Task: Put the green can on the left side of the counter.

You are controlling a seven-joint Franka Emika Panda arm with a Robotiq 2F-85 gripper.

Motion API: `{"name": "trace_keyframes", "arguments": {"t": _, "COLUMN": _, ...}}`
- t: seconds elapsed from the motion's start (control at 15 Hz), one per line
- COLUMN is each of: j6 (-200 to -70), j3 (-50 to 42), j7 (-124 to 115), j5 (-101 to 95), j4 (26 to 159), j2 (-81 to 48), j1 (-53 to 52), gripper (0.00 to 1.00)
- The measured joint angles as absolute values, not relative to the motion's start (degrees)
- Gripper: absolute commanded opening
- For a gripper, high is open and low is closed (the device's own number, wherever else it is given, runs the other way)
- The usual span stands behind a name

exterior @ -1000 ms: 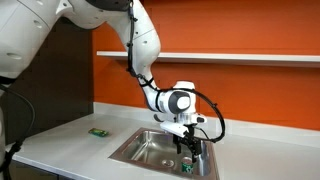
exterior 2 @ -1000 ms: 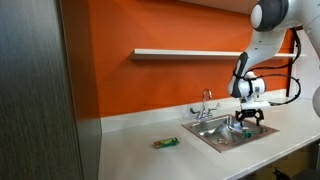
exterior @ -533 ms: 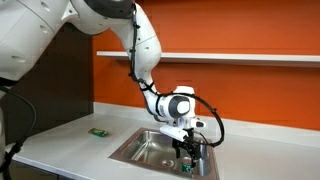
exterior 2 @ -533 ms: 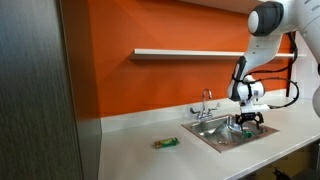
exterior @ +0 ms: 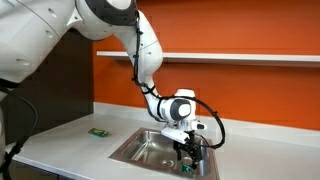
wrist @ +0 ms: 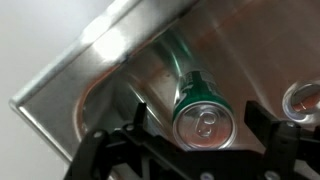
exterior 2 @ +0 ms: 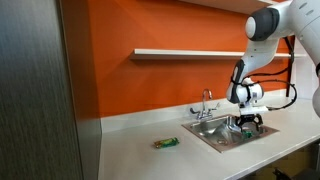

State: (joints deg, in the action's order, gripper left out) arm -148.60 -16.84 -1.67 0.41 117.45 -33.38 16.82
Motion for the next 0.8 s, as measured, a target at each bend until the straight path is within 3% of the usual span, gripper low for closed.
{"name": "trace_keyframes", "arguments": {"t": 0.8, "j6": -148.19, "j3": -16.84, "j7": -1.67, "j5": 0.41, "j4": 114.64, "j2": -36.11, "j1": 16.84, "gripper": 1.0}}
